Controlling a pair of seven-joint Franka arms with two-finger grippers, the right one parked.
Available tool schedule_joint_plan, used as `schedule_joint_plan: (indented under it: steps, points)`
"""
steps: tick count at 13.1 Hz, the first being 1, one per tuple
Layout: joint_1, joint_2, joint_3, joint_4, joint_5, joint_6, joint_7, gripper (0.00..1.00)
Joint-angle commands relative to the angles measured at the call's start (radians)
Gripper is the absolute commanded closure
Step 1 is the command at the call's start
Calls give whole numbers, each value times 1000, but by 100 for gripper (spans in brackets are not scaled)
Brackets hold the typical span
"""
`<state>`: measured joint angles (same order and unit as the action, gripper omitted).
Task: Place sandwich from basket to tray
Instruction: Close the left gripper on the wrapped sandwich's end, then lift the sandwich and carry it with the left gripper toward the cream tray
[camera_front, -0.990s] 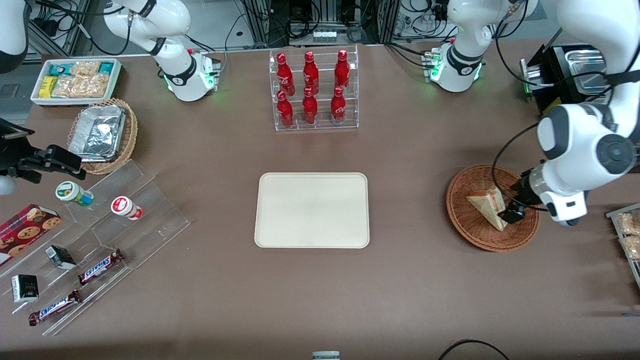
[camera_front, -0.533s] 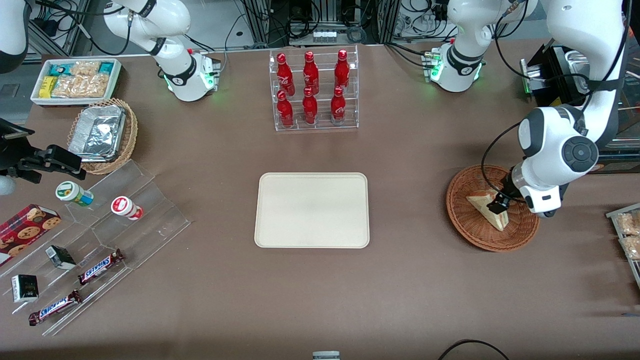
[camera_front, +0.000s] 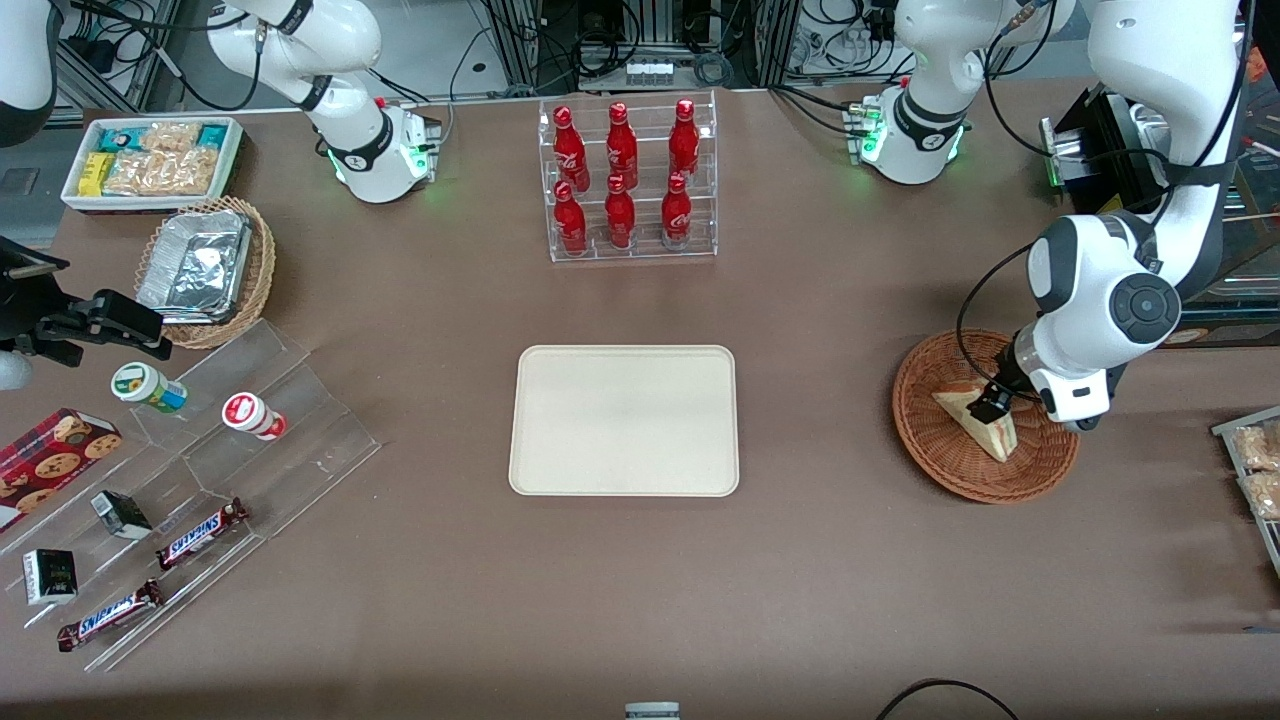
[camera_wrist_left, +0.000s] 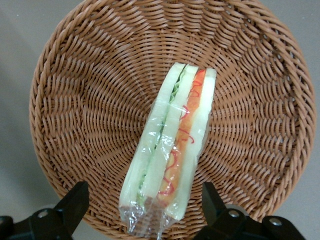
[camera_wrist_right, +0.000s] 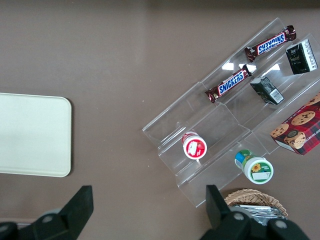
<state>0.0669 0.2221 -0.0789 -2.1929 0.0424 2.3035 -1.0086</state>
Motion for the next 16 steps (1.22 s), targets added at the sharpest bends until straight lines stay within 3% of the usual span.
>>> schedule_joint_plan:
  steps: [1, 3, 5, 6, 7, 13, 16]
  points:
    - [-6, 3, 4, -10, 19, 22, -24, 5]
    - [2, 3, 4, -7, 17, 24, -33, 28]
    - [7, 6, 4, -1, 16, 24, -33, 70]
    - [7, 6, 4, 4, 17, 24, -31, 85]
    - [5, 6, 4, 7, 17, 20, -31, 94]
    - [-7, -9, 4, 38, 17, -41, -19, 98]
    - [-18, -50, -5, 103, 19, -183, 20, 98]
